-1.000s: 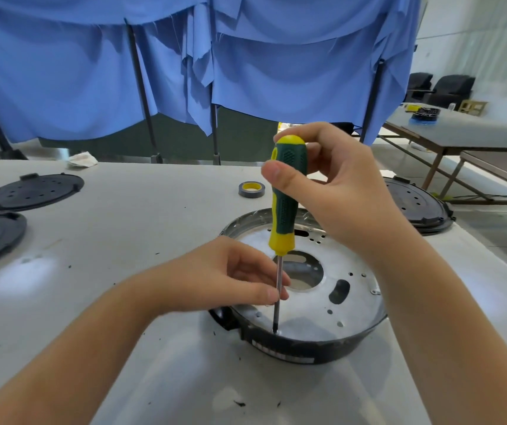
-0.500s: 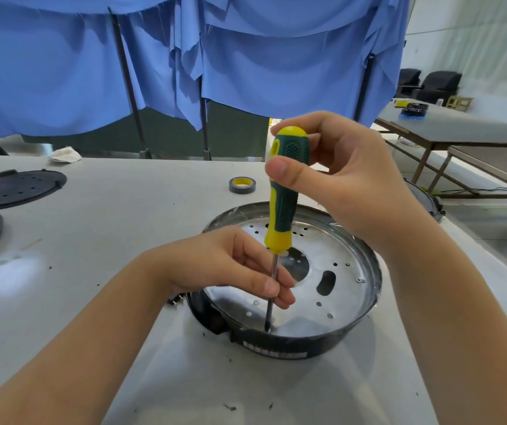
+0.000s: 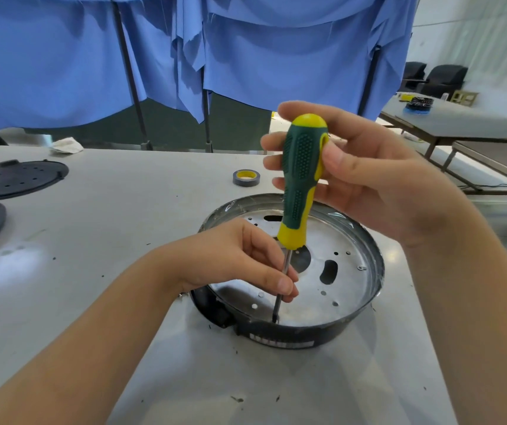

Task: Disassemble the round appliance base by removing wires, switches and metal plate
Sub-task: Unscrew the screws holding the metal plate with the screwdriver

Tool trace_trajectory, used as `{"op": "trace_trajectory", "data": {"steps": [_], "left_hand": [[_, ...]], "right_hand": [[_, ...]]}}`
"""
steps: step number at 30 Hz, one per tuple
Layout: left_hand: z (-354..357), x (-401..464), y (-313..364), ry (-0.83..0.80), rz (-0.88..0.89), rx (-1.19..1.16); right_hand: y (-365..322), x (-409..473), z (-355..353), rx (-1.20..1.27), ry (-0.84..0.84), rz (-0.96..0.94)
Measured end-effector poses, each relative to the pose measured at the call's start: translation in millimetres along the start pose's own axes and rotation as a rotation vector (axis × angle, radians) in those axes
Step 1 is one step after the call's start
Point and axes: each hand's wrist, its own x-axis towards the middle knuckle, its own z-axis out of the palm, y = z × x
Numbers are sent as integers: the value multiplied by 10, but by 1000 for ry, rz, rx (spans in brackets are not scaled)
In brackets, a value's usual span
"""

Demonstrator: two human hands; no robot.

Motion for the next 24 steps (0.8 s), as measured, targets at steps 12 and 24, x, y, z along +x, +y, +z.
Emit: {"op": "trace_trajectory", "data": {"steps": [12,24], "left_hand": [[14,12,-14,52,-15,23],[47,17,13,99,-37,17]], "right_hand": [[-131,2,150,-501,258,-144],[0,33,20,-174,162,-20]]}}
